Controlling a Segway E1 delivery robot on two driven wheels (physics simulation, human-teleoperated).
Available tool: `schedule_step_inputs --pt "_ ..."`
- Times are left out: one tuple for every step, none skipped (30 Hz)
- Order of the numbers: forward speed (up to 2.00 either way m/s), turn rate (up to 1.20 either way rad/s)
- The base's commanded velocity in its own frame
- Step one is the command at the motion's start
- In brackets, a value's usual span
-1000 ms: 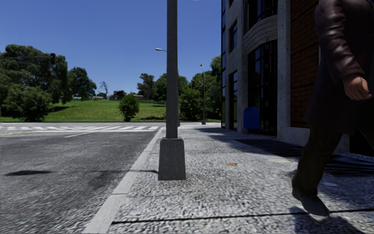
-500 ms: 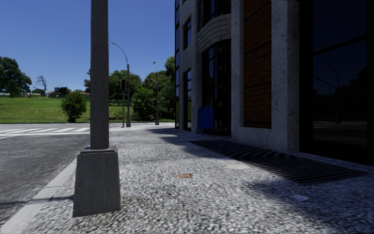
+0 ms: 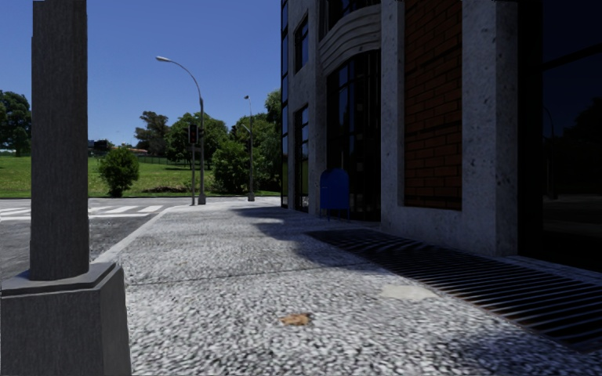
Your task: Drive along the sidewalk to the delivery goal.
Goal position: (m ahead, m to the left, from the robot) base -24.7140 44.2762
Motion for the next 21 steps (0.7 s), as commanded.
schedule_step_inputs --pt "1.41 0.0" --pt "1.41 0.0" --pt "1.41 0.0" --pt "1.41 0.0" --pt "1.41 0.0" --pt "1.45 0.0" --pt "1.45 0.0" --pt "2.0 0.0" --pt "2.0 0.0" --pt "2.0 0.0" --pt "2.0 0.0" --pt "2.0 0.0" --pt "2.0 0.0" --pt "2.0 0.0" --pt "2.0 0.0" --pt "2.0 0.1" --pt "2.0 0.1" --pt "2.0 0.2" --pt "2.0 0.28" --pt "2.0 0.35" --pt "2.0 0.35"
